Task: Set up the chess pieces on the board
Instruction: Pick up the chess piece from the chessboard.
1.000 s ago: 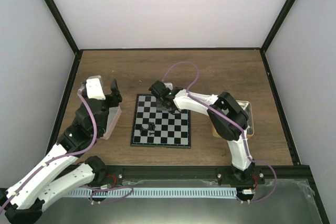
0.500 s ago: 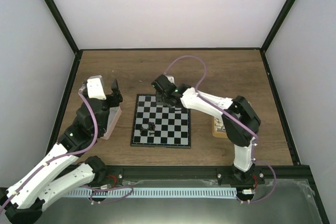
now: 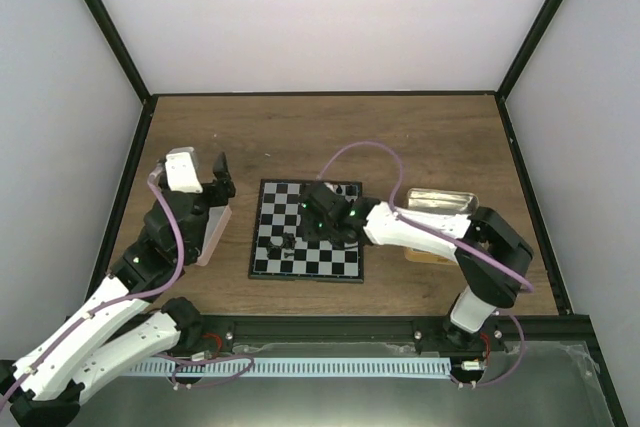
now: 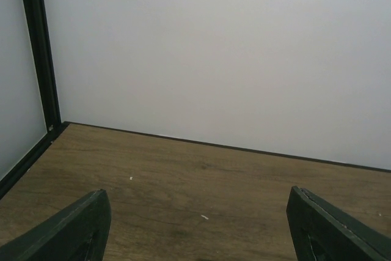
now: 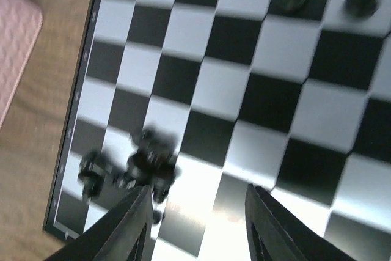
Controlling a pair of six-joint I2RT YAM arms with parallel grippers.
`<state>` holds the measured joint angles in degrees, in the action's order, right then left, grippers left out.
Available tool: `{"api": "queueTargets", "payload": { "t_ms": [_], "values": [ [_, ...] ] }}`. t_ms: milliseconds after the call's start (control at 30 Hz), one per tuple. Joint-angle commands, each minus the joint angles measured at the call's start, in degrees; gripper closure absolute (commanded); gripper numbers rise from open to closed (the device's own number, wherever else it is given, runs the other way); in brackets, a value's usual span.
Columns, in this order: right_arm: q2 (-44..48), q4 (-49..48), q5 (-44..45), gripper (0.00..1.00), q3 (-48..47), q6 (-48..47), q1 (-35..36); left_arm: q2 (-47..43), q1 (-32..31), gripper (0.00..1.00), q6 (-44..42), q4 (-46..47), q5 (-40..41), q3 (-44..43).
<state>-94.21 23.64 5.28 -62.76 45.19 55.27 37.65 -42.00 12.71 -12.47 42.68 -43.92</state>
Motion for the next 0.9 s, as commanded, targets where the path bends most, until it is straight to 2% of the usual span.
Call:
{"api": "queueTargets", "payload": {
  "t_ms": [0,200,367,500,667,867],
  "values": [
    [1.90,-3.44,-3.06,0.56,2.21,3.02,2.88,0.15,0.21,0.19,0.30,2.84,-2.44,0.35],
    [0.01,-4.22,-3.50,0.51,1.95,2.80,5.67,0.91,0.16,0.17,-0.55,1.34,-4.48,-0.66],
    [-1.79,-5.11,-4.50,0.47,1.02,2.51,6.80,0.63,0.23,0.16,-1.42,1.54,-2.87,-0.52],
    [-3.62,-4.16,-4.26,0.41,0.35,2.18,7.25,0.66,0.18,0.16,-1.65,1.66,-2.36,-0.39],
    [-6.02,1.28,-1.03,0.40,-2.40,1.94,7.77,0.54,0.17,0.16,-0.89,1.16,-1.84,-0.69],
    [-6.05,3.38,1.61,0.40,-3.30,0.07,7.88,0.07,0.16,0.15,-0.63,0.28,-0.84,-1.48]
  ]
}}
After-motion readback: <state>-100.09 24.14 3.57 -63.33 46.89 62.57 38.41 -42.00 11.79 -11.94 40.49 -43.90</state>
